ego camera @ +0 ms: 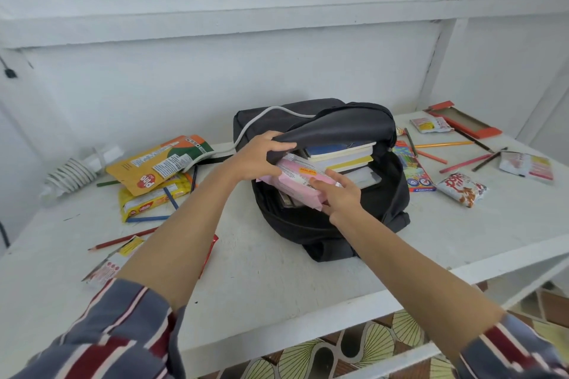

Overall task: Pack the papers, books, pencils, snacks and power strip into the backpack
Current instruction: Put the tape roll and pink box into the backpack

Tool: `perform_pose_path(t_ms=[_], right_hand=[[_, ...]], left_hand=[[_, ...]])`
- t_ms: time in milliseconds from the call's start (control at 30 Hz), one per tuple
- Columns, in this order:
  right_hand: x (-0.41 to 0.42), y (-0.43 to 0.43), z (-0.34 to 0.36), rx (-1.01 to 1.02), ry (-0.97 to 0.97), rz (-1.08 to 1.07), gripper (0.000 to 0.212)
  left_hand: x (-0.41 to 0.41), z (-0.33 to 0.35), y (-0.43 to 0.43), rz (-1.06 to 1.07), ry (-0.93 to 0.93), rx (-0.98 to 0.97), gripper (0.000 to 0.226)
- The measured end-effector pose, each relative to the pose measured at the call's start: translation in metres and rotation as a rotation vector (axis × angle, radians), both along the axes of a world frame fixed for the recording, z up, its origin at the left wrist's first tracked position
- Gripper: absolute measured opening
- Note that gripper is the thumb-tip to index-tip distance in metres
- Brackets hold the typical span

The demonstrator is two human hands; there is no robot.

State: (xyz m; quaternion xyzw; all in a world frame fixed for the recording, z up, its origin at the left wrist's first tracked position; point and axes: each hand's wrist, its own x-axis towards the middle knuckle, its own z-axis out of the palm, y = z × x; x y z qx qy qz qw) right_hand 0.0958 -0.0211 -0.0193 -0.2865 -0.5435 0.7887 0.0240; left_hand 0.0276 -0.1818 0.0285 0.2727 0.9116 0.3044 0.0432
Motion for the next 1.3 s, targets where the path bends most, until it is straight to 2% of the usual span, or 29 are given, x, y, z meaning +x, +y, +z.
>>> perform_pose_path(t_ms=[100, 200, 267, 333, 400, 467, 533, 600, 733, 833, 967, 1067, 1200, 1300], right_hand=[[-0.007, -0.016, -0.007, 0.096, 0.000, -0.068, 0.036], [-0.011, -0.029, -0.010, 0.167, 0.024, -0.002, 0.044], [-0.011, -0.029, -0.004, 0.180, 0.011, 0.177, 0.054], [-0.007, -0.018, 0.008, 0.265, -0.022, 0.471, 0.065], [-0.005, 0.000, 0.020, 0.455, -0.040, 0.750, 0.074], [-0.006, 0.015, 0.026, 0.701, 0.026, 0.874, 0.067], [-0.011, 0.026, 0.026, 1.016, 0.215, 0.819, 0.049], [-0.014, 0.029, 0.019, 1.169, 0.390, 0.777, 0.039], [-0.021, 0.019, -0.007, 1.263, 0.556, 0.871, 0.041], [-0.031, 0.011, -0.018, 1.305, 0.634, 0.759, 0.030], [-0.044, 0.007, -0.020, 1.341, 0.646, 0.687, 0.023], [-0.052, 0.010, -0.021, 1.362, 0.618, 0.663, 0.025], [-0.049, 0.012, -0.027, 1.347, 0.674, 0.663, 0.030], [-0.045, 0.010, -0.032, 1.439, 0.675, 0.725, 0.038]], left_hand=[[0.002, 0.004, -0.001, 0.004, -0.061, 0.036, 0.065], [0.004, 0.005, -0.002, -0.006, -0.080, 0.059, 0.066], [0.004, 0.005, -0.002, -0.008, -0.074, 0.054, 0.066], [0.004, 0.006, -0.002, -0.005, -0.070, 0.043, 0.066], [0.004, 0.007, -0.002, -0.001, -0.071, 0.050, 0.066], [0.004, 0.007, -0.002, 0.004, -0.075, 0.064, 0.066], [0.003, 0.006, -0.002, 0.007, -0.079, 0.074, 0.066], [0.001, 0.005, -0.003, 0.012, -0.081, 0.081, 0.065], [-0.001, 0.006, -0.003, 0.008, -0.090, 0.095, 0.065], [-0.001, 0.006, -0.003, 0.002, -0.088, 0.093, 0.064], [-0.002, 0.006, -0.004, 0.000, -0.082, 0.083, 0.063], [-0.003, 0.007, -0.005, -0.008, -0.091, 0.089, 0.063], [-0.004, 0.008, -0.005, -0.008, -0.085, 0.071, 0.063], [-0.005, 0.008, -0.006, -0.003, -0.087, 0.071, 0.062]])
